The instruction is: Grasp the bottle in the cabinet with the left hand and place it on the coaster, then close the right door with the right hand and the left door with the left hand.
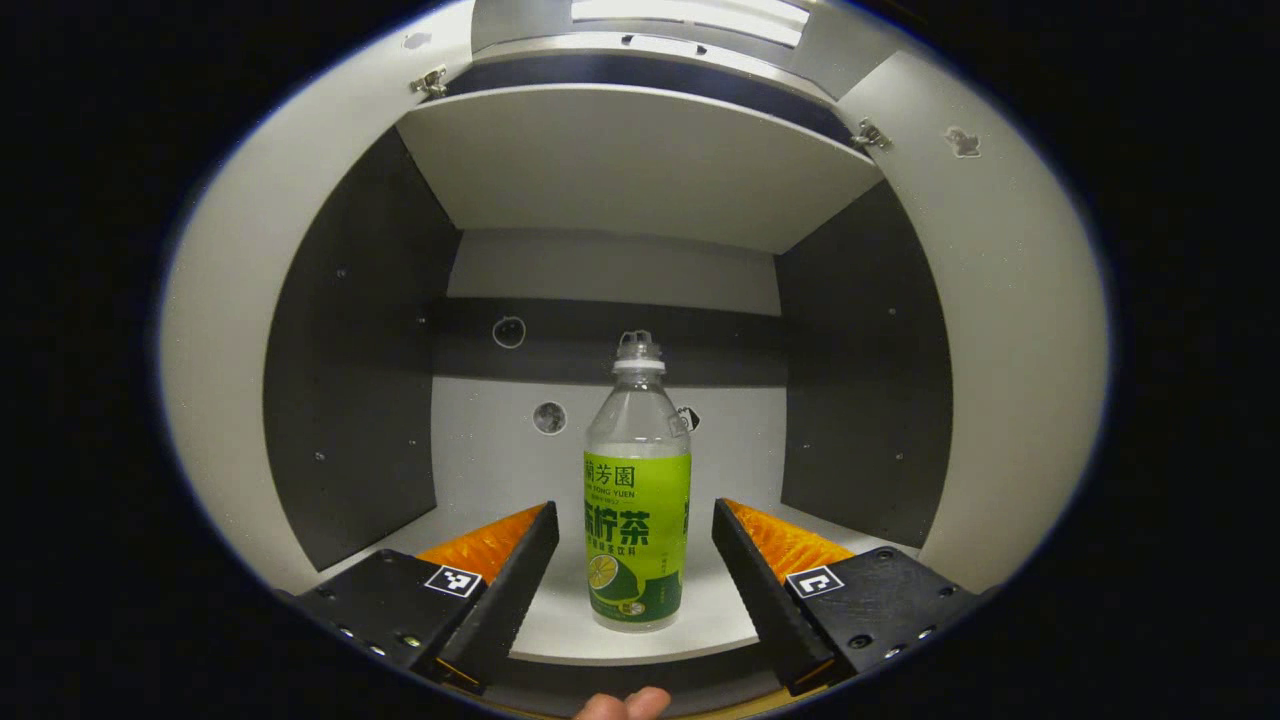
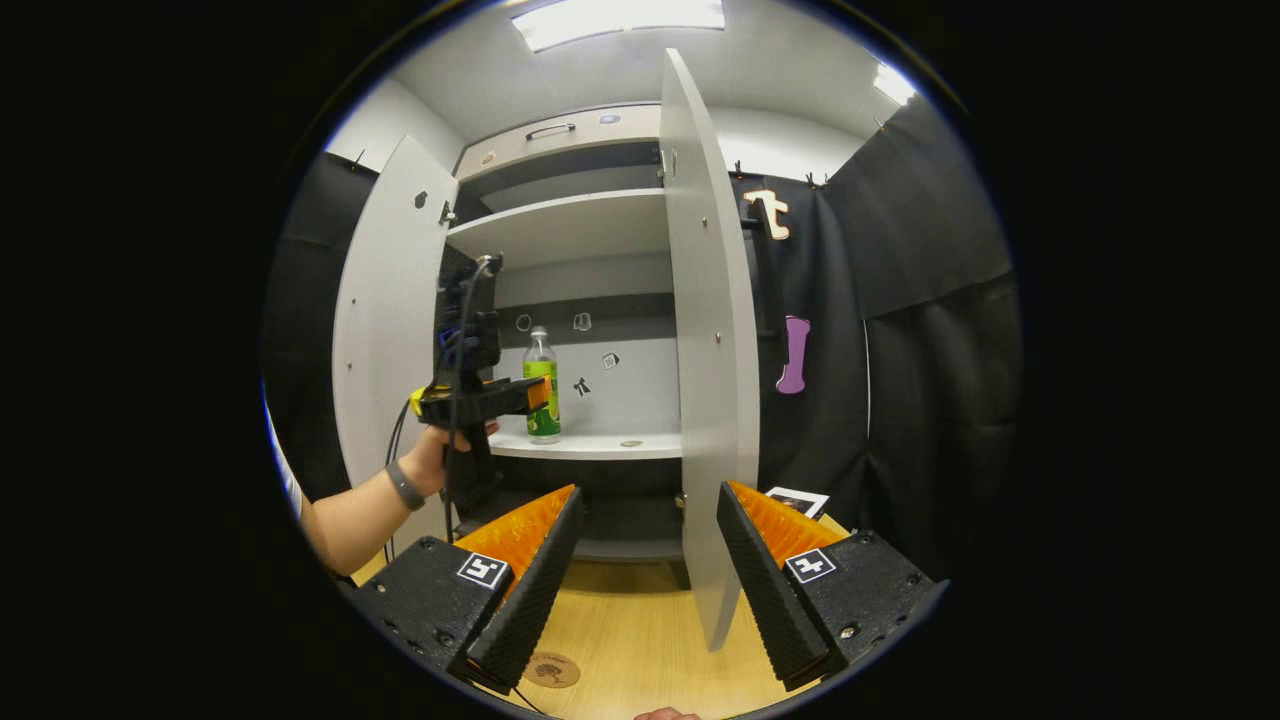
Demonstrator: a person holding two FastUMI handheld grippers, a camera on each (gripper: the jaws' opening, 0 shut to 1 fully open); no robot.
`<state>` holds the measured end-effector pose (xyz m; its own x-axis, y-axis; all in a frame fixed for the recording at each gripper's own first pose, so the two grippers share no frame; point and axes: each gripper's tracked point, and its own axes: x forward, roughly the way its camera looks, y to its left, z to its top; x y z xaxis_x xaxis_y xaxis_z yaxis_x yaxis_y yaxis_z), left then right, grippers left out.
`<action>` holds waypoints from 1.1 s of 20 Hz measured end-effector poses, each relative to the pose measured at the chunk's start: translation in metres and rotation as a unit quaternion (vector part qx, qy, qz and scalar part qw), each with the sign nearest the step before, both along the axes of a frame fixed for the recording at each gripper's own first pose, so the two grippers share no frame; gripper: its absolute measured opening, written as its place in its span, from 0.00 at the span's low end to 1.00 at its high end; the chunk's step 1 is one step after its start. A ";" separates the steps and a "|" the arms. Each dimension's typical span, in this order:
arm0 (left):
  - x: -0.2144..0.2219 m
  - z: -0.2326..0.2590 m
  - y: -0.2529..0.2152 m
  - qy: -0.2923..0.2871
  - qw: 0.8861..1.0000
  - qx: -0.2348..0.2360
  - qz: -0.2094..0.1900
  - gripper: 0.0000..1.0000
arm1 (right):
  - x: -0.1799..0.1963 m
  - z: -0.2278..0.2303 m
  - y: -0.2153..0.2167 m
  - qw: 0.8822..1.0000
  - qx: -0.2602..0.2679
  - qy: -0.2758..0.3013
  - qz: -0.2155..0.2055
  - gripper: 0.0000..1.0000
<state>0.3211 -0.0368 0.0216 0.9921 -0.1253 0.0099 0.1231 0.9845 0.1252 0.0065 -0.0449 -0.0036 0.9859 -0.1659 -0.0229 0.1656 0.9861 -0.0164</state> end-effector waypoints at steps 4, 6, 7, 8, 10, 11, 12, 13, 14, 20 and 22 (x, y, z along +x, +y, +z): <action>0.028 0.002 0.005 0.016 1.000 0.003 0.020 0.94 | 0.003 0.003 -0.005 1.000 -0.003 0.001 -0.007 0.83; 0.037 -0.004 0.003 0.023 1.000 -0.003 0.016 0.94 | 0.004 0.004 -0.003 1.000 -0.004 0.001 -0.003 0.83; 0.034 -0.005 0.009 0.020 1.000 -0.004 0.021 0.82 | 0.006 0.002 -0.003 1.000 -0.004 0.003 0.000 0.83; 0.030 -0.002 0.010 0.016 1.000 -0.007 0.020 0.75 | 0.007 0.002 -0.002 1.000 -0.005 0.004 0.003 0.83; 0.020 0.008 0.010 0.001 1.000 -0.015 0.013 0.77 | 0.008 0.001 0.000 1.000 -0.005 0.005 0.008 0.83; 0.016 0.013 0.010 -0.004 1.000 -0.016 0.011 0.73 | 0.008 0.001 0.001 1.000 -0.003 0.005 0.012 0.83; 0.011 0.015 0.010 -0.004 1.000 -0.016 0.011 0.73 | 0.009 0.001 0.003 1.000 -0.002 0.005 0.015 0.83; 0.004 0.016 0.010 0.000 1.000 -0.016 0.009 0.72 | 0.009 0.000 0.004 1.000 -0.002 0.005 0.018 0.83; -0.005 0.017 0.010 0.004 1.000 -0.018 0.007 0.72 | 0.009 0.000 0.006 1.000 -0.001 0.005 0.022 0.83; -0.081 0.035 0.001 -0.012 0.999 -0.024 -0.024 0.72 | 0.006 0.012 0.017 0.999 -0.006 -0.010 0.051 0.83; -0.105 0.028 -0.002 -0.012 0.999 -0.029 -0.033 0.72 | 0.006 0.016 0.018 0.998 -0.007 -0.012 0.055 0.83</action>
<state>0.2161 -0.0390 0.0500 0.9812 -0.1883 0.0433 0.1849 0.9801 0.0723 0.0126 -0.0274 0.0120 0.9984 -0.0567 0.0035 0.0568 0.9980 -0.0277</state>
